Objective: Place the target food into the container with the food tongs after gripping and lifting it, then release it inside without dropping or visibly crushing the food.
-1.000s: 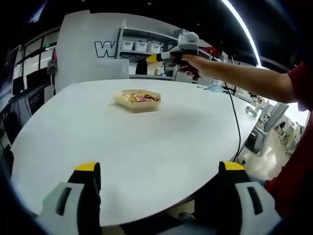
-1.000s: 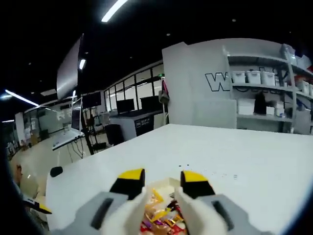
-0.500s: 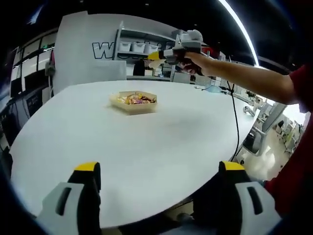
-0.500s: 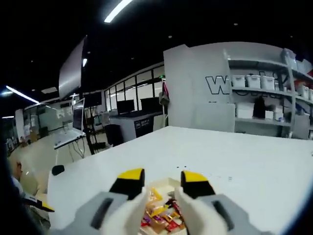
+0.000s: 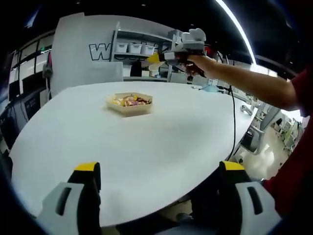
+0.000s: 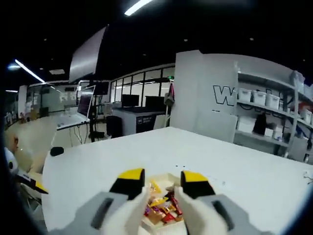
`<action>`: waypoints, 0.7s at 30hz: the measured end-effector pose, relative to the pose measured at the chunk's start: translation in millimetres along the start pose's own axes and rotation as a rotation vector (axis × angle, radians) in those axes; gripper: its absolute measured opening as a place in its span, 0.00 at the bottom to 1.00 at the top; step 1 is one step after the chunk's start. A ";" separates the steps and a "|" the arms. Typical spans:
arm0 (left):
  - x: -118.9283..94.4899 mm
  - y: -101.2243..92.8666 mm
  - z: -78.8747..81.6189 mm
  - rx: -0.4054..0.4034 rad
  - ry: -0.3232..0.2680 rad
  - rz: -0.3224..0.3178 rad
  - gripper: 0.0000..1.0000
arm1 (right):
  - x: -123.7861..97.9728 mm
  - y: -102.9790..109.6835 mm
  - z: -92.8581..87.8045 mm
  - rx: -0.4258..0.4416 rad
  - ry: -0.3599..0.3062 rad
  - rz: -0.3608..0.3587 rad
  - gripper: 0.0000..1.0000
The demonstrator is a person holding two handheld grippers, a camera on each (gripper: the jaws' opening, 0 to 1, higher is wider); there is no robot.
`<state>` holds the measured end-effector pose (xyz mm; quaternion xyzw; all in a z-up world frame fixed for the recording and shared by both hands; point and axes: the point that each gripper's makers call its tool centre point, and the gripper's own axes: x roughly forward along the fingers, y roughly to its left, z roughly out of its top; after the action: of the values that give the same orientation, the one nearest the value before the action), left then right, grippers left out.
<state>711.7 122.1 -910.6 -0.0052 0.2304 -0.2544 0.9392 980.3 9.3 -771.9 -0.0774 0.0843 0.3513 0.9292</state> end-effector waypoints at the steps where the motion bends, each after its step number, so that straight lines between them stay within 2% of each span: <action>1: -0.1 -0.5 0.2 0.000 0.000 -0.001 0.98 | -2.4 1.8 -1.0 0.001 0.000 0.000 0.24; 7: 0.0 -4.5 1.6 -0.002 -0.004 -0.010 0.98 | -13.9 3.0 -4.1 0.024 -0.017 0.002 0.24; 9: -0.3 -9.1 5.5 -0.023 -0.026 -0.029 0.98 | -19.1 5.1 -7.0 0.013 -0.018 -0.006 0.24; 11: -0.3 -9.6 5.2 -0.021 -0.023 -0.029 0.98 | -23.0 6.4 -10.0 0.009 -0.017 -0.012 0.24; 16: 2.0 -11.0 -2.3 -0.016 -0.004 -0.033 0.98 | -31.5 7.8 -18.1 0.045 -0.019 -0.005 0.24; 18: 2.5 -10.6 -5.4 -0.019 0.002 -0.032 0.98 | -36.8 14.0 -21.8 0.085 -0.026 0.006 0.24; 21: 2.3 -12.4 -6.9 -0.018 0.007 -0.037 0.98 | -41.0 17.9 -28.4 0.088 -0.027 0.003 0.24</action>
<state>704.5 110.9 -916.2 -0.0170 0.2359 -0.2695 0.9335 935.2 -9.4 -792.4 -0.0317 0.0874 0.3495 0.9323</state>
